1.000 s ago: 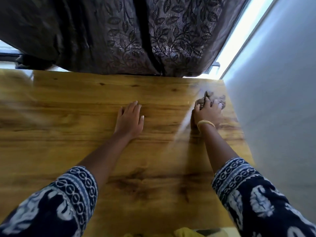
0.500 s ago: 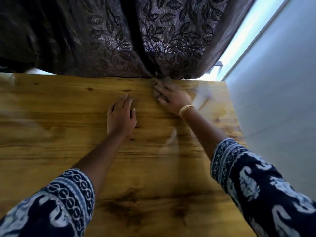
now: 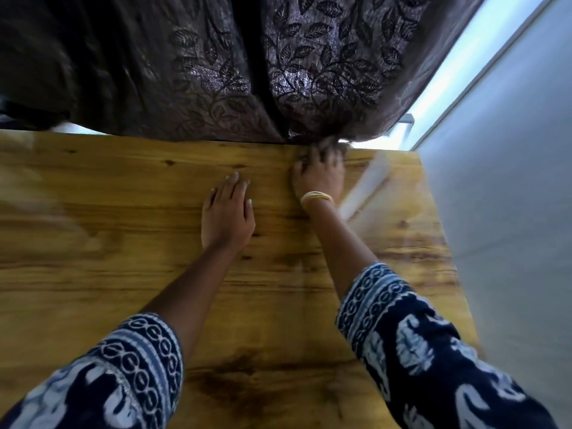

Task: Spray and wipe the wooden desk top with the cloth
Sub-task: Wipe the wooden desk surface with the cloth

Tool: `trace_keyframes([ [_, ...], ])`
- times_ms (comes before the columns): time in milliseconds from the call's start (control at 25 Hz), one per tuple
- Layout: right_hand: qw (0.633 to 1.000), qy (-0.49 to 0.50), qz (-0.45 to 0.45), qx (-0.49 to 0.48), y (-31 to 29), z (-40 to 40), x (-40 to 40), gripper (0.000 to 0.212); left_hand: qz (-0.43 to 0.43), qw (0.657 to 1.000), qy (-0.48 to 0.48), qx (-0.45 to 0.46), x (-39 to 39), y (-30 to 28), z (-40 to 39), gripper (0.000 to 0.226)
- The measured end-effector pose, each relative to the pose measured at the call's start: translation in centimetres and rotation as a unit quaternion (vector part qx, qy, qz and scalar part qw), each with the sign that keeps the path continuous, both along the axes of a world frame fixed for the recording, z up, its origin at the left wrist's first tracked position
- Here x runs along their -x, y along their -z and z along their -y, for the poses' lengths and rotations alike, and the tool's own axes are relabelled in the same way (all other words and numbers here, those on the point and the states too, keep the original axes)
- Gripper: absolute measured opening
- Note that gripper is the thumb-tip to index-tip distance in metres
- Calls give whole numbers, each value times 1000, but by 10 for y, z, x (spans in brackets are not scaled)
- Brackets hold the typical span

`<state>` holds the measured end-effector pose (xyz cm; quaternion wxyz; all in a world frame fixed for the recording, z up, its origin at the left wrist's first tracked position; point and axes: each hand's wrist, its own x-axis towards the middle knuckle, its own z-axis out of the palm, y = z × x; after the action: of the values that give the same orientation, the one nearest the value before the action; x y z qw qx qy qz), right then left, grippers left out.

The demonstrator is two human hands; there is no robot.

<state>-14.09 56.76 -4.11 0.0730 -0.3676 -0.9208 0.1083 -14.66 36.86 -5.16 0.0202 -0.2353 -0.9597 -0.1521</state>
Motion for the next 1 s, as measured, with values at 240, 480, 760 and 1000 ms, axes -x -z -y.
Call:
trace_keyframes([
  [240, 936, -343, 73, 17, -12, 28, 51, 58, 0, 1000, -5, -6, 3, 2, 0, 45],
  [480, 987, -159, 26, -28, -7, -95, 0, 75, -5, 1000, -4, -10, 3, 3, 1, 43],
  [760, 998, -50, -28, -37, -3, -66, -11, 52, -9, 1000, -1, -15, 5, 1, 0, 40],
  [1000, 940, -330, 46, -76, -1, -65, -51, 62, -10, 1000, 2, -18, 8, 4, 0, 39],
])
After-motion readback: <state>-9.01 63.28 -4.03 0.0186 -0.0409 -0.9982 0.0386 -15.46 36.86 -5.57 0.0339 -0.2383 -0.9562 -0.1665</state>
